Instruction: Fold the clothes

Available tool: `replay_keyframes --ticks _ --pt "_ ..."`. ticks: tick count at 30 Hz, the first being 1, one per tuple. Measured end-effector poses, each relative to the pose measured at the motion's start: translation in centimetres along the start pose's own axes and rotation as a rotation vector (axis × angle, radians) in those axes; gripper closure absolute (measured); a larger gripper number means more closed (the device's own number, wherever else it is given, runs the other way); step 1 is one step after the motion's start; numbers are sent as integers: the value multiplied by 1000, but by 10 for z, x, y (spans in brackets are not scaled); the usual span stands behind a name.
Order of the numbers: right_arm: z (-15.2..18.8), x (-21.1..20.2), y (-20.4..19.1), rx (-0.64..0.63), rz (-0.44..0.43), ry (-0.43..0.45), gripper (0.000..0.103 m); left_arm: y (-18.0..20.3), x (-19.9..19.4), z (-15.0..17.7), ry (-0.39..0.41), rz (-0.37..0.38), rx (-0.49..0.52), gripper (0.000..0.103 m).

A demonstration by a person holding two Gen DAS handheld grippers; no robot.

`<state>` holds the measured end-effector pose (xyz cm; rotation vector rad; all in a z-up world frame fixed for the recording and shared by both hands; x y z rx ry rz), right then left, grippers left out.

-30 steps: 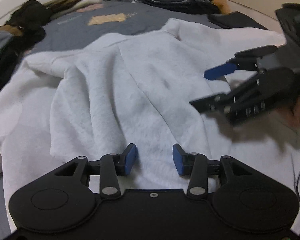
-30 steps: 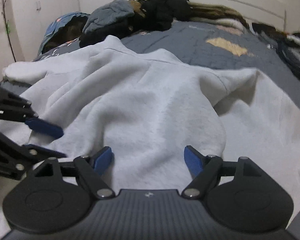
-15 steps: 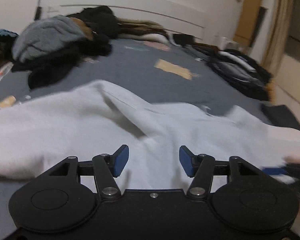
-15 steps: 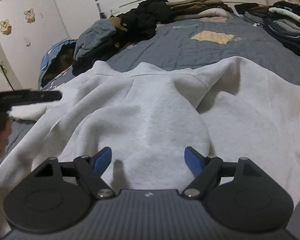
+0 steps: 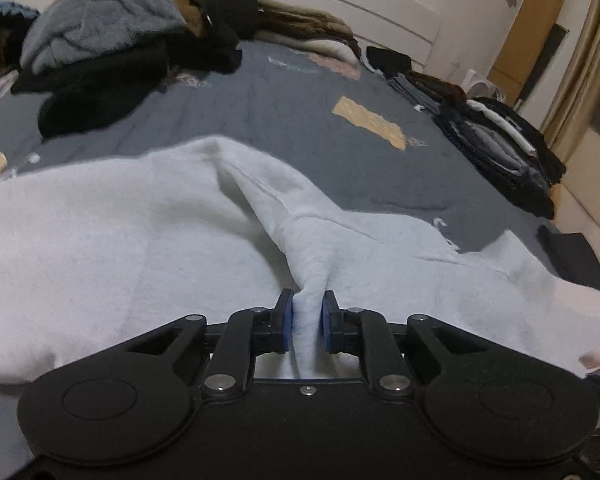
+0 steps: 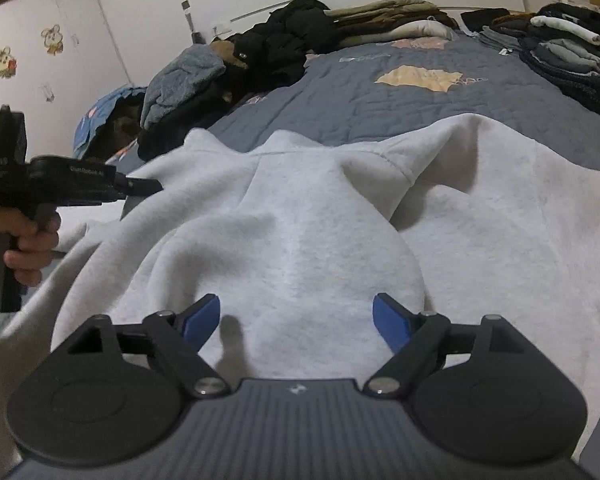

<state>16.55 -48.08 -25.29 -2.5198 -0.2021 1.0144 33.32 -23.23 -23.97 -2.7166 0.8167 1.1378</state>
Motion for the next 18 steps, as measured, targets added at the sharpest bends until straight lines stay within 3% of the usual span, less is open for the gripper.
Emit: replay_keyframes --ticks 2,5,9,13,18 --pt "1 1 0 -6 0 -1 17 5 17 12 -97 -37 54 78" --pt "-5 -5 3 16 -6 7 17 10 4 8 -61 -88 92 62" --pt "-17 -16 8 70 -21 24 17 9 -42 11 43 -140 7 61" --pt "-37 -27 20 162 -33 67 17 33 -81 27 114 -141 -5 55" --pt "-86 -26 50 355 -45 124 17 60 -72 33 124 -120 86 50"
Point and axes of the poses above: each gripper's, at about its wrist camera, not at the fingertips, and x roughly the way its jaws point, y to its right, z to its underside, the point moved 8 cm from there along x, roughly the way its jaws point, and after that the axes turned 14 degrees about x, right-handed, at the moved point
